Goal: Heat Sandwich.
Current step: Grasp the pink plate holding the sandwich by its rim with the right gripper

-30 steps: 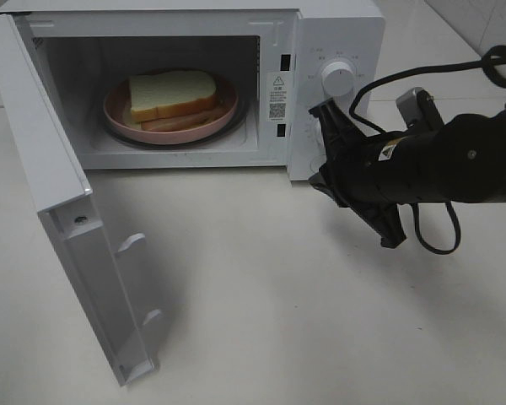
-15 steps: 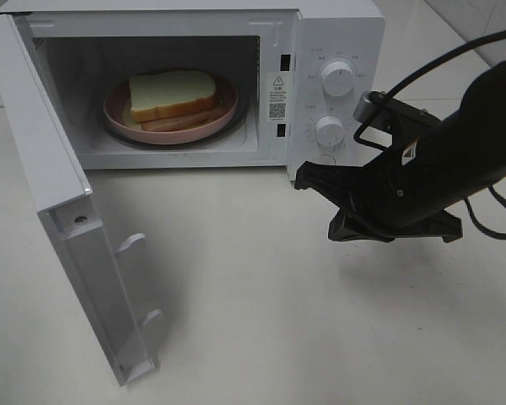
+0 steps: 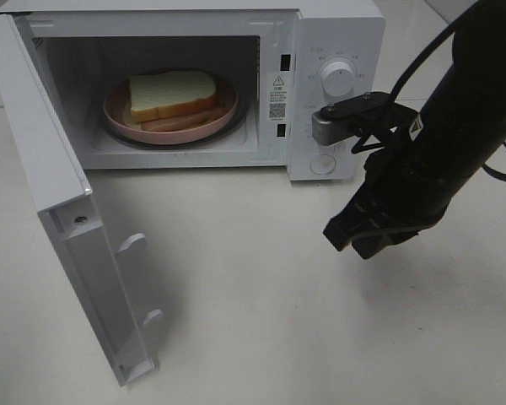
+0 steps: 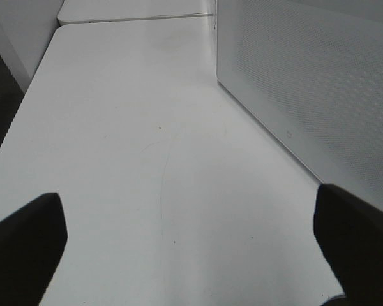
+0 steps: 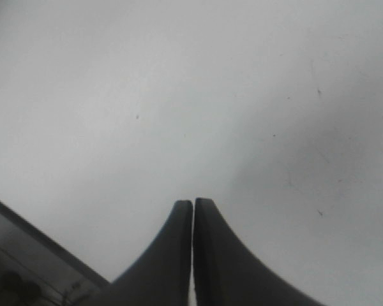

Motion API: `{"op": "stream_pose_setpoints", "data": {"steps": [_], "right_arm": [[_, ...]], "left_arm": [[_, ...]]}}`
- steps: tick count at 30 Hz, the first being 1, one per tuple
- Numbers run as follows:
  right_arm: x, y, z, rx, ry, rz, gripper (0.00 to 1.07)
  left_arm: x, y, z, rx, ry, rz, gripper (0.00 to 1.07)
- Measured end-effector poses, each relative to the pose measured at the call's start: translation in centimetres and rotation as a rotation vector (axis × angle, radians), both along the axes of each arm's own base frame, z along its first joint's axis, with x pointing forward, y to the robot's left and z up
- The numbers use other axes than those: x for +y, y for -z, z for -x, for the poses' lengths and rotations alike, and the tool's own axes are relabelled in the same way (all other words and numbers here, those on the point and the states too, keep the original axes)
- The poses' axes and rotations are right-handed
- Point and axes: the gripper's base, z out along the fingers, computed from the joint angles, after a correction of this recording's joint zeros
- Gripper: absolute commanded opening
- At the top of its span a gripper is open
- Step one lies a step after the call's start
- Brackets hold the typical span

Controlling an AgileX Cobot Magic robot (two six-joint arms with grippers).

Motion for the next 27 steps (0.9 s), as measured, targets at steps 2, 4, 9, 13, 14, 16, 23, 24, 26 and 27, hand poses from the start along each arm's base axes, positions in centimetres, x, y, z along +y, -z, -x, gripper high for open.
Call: {"op": "stream_pose_setpoints", "data": {"steps": [2, 4, 9, 13, 14, 16, 23, 24, 26, 27], "right_arm": [[-0.1, -0.4, 0.2, 0.018, -0.185, 0.043, 0.04], [-0.1, -0.7, 0.3, 0.025, -0.321, 0.067, 0.04], [-0.2, -1.1, 0.5, 0.009, -0.635, 0.102, 0.05], [-0.4, -1.1, 0.6, -0.020, -0.956, 0.149, 0.05], [-0.4, -1.1, 0.6, -0.020, -0.956, 0.149, 0.05], [-0.7, -1.1, 0.5, -0.029, -1.023, 0.183, 0.05], [-1.3, -2.2, -1.0, -0.093, -1.153, 0.343, 0.06], [-1.3, -2.2, -1.0, -0.093, -1.153, 0.343, 0.06], [-1.2, -2.6, -1.2, -0.112, -1.161, 0.348, 0.07], [-0.9, -2.9, -1.3, -0.128, -1.185, 0.358, 0.09]], "left_arm": [[0.0, 0.0, 0.0, 0.000, 0.000, 0.000, 0.98], [0.0, 0.0, 0.0, 0.000, 0.000, 0.000, 0.98], [0.0, 0.0, 0.0, 0.000, 0.000, 0.000, 0.98], [0.0, 0.0, 0.0, 0.000, 0.000, 0.000, 0.98], [0.0, 0.0, 0.0, 0.000, 0.000, 0.000, 0.98], [0.0, 0.0, 0.0, 0.000, 0.000, 0.000, 0.98], [0.0, 0.0, 0.0, 0.000, 0.000, 0.000, 0.98], [0.0, 0.0, 0.0, 0.000, 0.000, 0.000, 0.98], [0.0, 0.0, 0.0, 0.000, 0.000, 0.000, 0.98], [0.0, 0.0, 0.0, 0.000, 0.000, 0.000, 0.98]]}}
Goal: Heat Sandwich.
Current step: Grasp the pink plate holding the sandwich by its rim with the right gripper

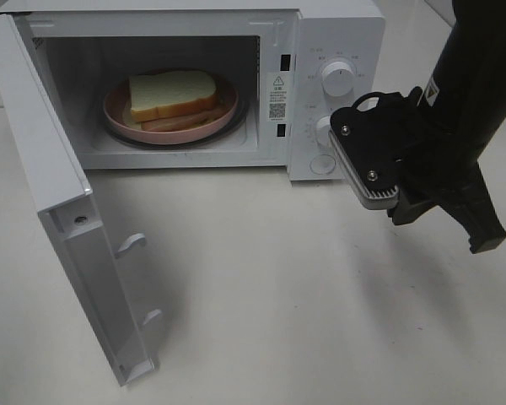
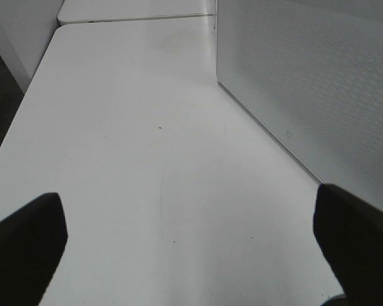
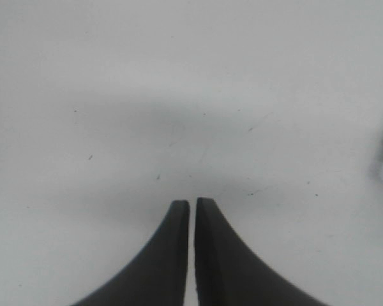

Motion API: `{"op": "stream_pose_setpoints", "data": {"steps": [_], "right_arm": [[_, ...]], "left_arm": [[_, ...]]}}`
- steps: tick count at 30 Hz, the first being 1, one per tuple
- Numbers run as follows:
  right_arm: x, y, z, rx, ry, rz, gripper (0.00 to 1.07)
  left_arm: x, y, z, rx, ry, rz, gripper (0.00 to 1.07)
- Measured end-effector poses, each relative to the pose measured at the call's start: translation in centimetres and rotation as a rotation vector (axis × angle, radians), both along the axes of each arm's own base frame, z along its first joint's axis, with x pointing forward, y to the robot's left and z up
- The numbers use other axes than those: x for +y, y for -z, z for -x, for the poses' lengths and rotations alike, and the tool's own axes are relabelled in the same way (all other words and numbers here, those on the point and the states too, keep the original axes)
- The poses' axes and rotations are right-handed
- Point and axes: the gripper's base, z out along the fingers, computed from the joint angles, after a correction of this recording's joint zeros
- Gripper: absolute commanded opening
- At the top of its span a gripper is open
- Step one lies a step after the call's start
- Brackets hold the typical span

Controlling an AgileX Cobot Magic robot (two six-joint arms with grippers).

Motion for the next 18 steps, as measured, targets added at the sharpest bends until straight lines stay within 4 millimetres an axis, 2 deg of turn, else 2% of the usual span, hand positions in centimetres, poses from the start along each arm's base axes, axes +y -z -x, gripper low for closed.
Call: {"op": "stream_pose_setpoints", "data": {"steps": [4, 5, 6, 7, 8, 9, 10, 11, 12, 14, 18], "right_arm": [[0.7, -0.2, 0.1, -0.024, -0.050, 0.002, 0.16], [1.1, -0.3, 0.2, -0.037, -0.077, 0.002, 0.25], [1.3, -0.3, 0.2, -0.045, -0.093, 0.003, 0.29], [1.3, -0.3, 0.2, -0.045, -0.093, 0.003, 0.29], [1.5, -0.3, 0.2, -0.056, -0.102, 0.002, 0.35], [1.8, -0.4, 0.1, -0.081, -0.120, -0.001, 0.47], [2.0, -0.4, 0.1, -0.095, -0.126, -0.006, 0.54], [2.0, -0.4, 0.1, -0.095, -0.126, -0.006, 0.54], [2.1, -0.4, 0.0, -0.104, -0.125, -0.013, 0.59], [2.5, -0.5, -0.1, -0.134, -0.112, -0.038, 0.76], [2.7, -0.6, -0.2, -0.152, -0.084, -0.060, 0.86]], "left_arm": [[0.0, 0.0, 0.0, 0.000, 0.000, 0.000, 0.98], [0.0, 0.0, 0.0, 0.000, 0.000, 0.000, 0.98], [0.0, 0.0, 0.0, 0.000, 0.000, 0.000, 0.98], [0.0, 0.0, 0.0, 0.000, 0.000, 0.000, 0.98], [0.0, 0.0, 0.0, 0.000, 0.000, 0.000, 0.98], [0.0, 0.0, 0.0, 0.000, 0.000, 0.000, 0.98], [0.0, 0.0, 0.0, 0.000, 0.000, 0.000, 0.98], [0.0, 0.0, 0.0, 0.000, 0.000, 0.000, 0.98], [0.0, 0.0, 0.0, 0.000, 0.000, 0.000, 0.98], [0.0, 0.0, 0.0, 0.000, 0.000, 0.000, 0.98], [0.0, 0.0, 0.0, 0.000, 0.000, 0.000, 0.98]]}}
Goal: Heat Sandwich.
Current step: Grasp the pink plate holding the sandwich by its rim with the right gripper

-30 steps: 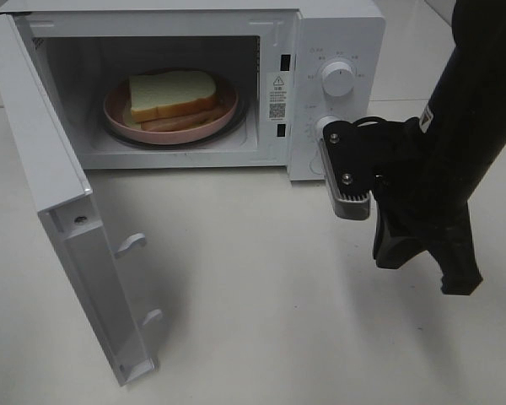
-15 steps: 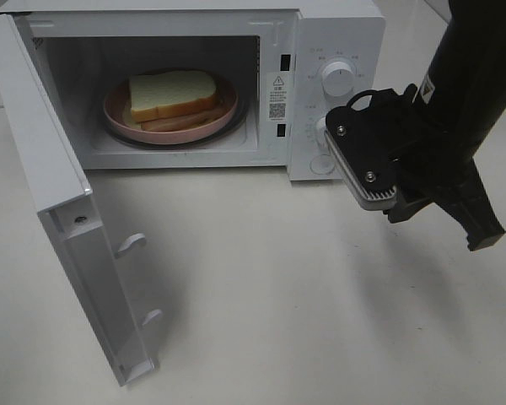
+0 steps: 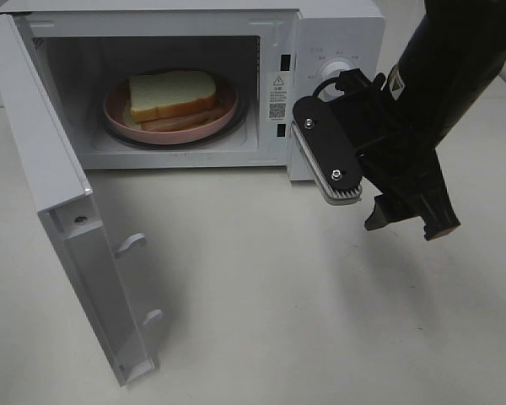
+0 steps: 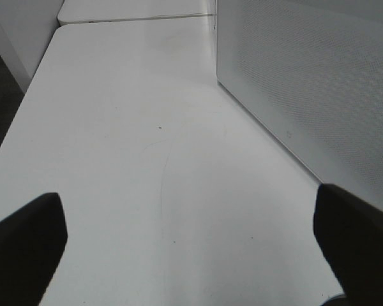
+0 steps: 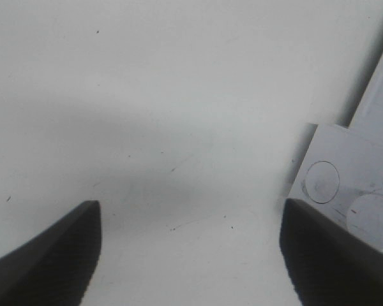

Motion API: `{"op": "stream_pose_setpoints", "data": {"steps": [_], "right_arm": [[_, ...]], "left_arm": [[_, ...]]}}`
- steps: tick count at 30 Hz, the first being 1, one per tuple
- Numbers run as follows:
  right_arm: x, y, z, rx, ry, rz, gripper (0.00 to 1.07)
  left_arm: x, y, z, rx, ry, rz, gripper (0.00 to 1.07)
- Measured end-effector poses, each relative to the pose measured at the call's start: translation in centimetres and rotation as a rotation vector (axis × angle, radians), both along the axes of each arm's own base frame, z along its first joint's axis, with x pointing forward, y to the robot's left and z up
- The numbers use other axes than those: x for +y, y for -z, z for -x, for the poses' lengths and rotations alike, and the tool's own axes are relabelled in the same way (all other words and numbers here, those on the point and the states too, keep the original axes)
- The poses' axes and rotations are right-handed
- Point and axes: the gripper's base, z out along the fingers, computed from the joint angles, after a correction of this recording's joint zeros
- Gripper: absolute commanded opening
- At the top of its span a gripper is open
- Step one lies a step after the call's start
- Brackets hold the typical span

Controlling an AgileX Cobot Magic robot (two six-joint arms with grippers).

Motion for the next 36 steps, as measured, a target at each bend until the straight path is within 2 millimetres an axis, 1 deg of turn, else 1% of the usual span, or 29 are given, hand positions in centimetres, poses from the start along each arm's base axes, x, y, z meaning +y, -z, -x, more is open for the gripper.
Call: {"op": "stream_pose_setpoints", "data": {"steps": [1, 5, 9, 13, 15, 18, 20, 22, 23, 26, 27, 31, 35, 36], "right_arm": [[0.1, 0.0, -0.1, -0.005, 0.017, -0.012, 0.88], [0.2, -0.1, -0.1, -0.012, 0.050, -0.041, 0.87], [0.3, 0.0, -0.2, -0.016, 0.050, -0.046, 0.87], [0.9, -0.2, -0.6, -0.043, 0.044, -0.080, 0.87], [1.6, -0.4, -1.3, -0.055, 0.032, -0.092, 0.86], [2.0, -0.5, -1.9, -0.060, 0.029, -0.097, 0.86], [2.8, -0.4, -2.7, -0.069, 0.016, -0.101, 0.86], [3.1, -0.4, -2.8, -0.071, 0.013, -0.104, 0.86], [3.7, -0.3, -3.2, -0.078, 0.007, -0.122, 0.86], [4.2, -0.1, -3.6, -0.090, -0.006, -0.129, 0.86], [4.7, -0.1, -4.0, -0.103, -0.026, -0.136, 0.86], [5.3, -0.1, -4.7, -0.127, -0.057, -0.141, 0.86], [6.5, 0.8, -6.4, -0.142, -0.083, -0.141, 0.85], [6.5, 0.8, -6.4, -0.142, -0.083, -0.141, 0.85]], "left_arm": [[0.0, 0.0, 0.0, 0.000, 0.000, 0.000, 0.98], [0.0, 0.0, 0.0, 0.000, 0.000, 0.000, 0.98], [0.0, 0.0, 0.0, 0.000, 0.000, 0.000, 0.98], [0.0, 0.0, 0.0, 0.000, 0.000, 0.000, 0.98], [0.0, 0.0, 0.0, 0.000, 0.000, 0.000, 0.98], [0.0, 0.0, 0.0, 0.000, 0.000, 0.000, 0.98], [0.0, 0.0, 0.0, 0.000, 0.000, 0.000, 0.98], [0.0, 0.0, 0.0, 0.000, 0.000, 0.000, 0.98], [0.0, 0.0, 0.0, 0.000, 0.000, 0.000, 0.98], [0.0, 0.0, 0.0, 0.000, 0.000, 0.000, 0.98], [0.0, 0.0, 0.0, 0.000, 0.000, 0.000, 0.98], [0.0, 0.0, 0.0, 0.000, 0.000, 0.000, 0.98], [0.0, 0.0, 0.0, 0.000, 0.000, 0.000, 0.98], [0.0, 0.0, 0.0, 0.000, 0.000, 0.000, 0.98]]}}
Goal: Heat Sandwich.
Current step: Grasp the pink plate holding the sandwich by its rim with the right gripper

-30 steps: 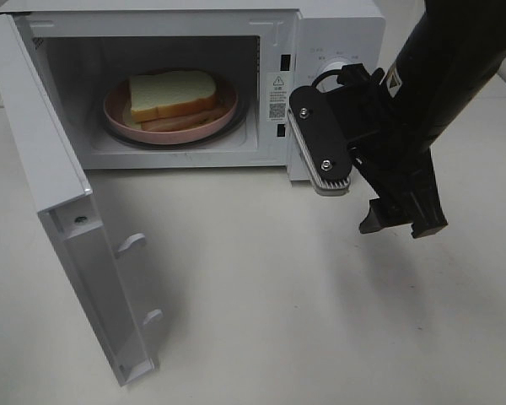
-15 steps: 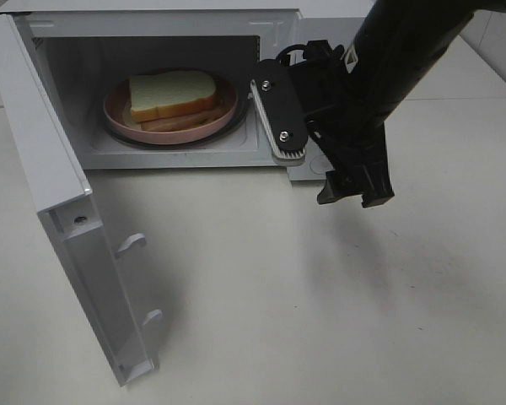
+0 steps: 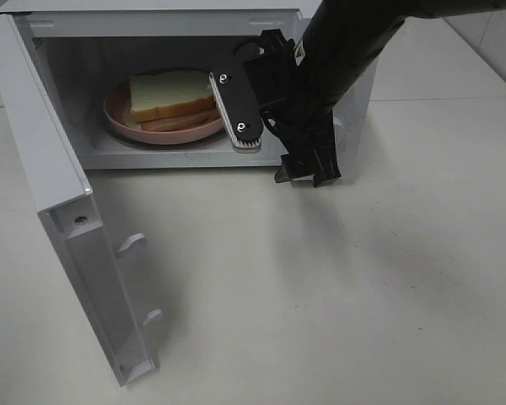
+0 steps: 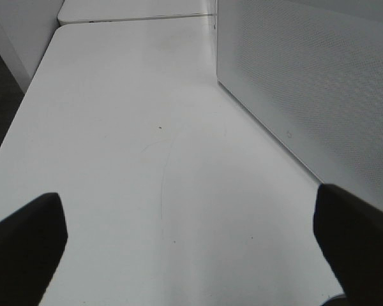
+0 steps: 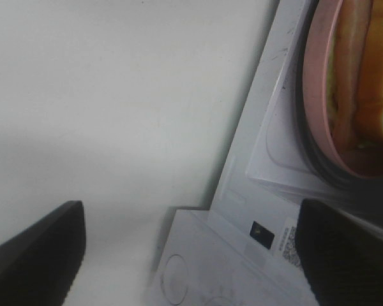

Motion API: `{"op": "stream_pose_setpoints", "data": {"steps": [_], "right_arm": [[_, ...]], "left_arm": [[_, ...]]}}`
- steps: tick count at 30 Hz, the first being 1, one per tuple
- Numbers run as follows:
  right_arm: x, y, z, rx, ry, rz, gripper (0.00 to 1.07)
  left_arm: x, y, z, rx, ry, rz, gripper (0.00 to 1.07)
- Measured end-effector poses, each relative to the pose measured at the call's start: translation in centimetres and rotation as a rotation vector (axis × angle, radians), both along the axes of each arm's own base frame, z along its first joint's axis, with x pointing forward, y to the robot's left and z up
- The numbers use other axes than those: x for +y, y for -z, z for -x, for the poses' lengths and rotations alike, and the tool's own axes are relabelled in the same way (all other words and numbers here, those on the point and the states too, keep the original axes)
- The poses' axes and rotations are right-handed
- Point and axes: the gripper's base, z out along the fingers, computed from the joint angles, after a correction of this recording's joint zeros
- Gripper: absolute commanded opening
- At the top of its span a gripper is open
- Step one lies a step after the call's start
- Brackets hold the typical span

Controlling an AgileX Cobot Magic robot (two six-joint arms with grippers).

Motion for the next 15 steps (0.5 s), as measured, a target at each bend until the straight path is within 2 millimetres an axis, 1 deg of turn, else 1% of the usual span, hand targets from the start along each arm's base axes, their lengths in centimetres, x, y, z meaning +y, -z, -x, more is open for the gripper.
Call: {"op": "stream_pose_setpoints", "data": {"steps": [3, 4, 6, 9, 14, 15], "right_arm": [[0.8, 0.3, -0.6, -0.006, -0.011, -0.002, 0.85], [1.4, 0.5, -1.0, -0.011, -0.018, -0.007, 0.85], [1.7, 0.5, -1.3, -0.015, -0.021, -0.009, 0.85], [3.0, 0.8, -2.0, -0.033, -0.035, -0.025, 0.84], [3.8, 1.3, -2.6, -0.035, -0.042, -0.027, 0.84], [4.4, 1.7, -3.0, -0.037, -0.046, -0.028, 0.84]], "left_arm": [[0.0, 0.0, 0.0, 0.000, 0.000, 0.000, 0.98], [0.0, 0.0, 0.0, 0.000, 0.000, 0.000, 0.98], [0.0, 0.0, 0.0, 0.000, 0.000, 0.000, 0.98], [0.0, 0.0, 0.0, 0.000, 0.000, 0.000, 0.98], [0.0, 0.0, 0.0, 0.000, 0.000, 0.000, 0.98], [0.0, 0.0, 0.0, 0.000, 0.000, 0.000, 0.98]]}}
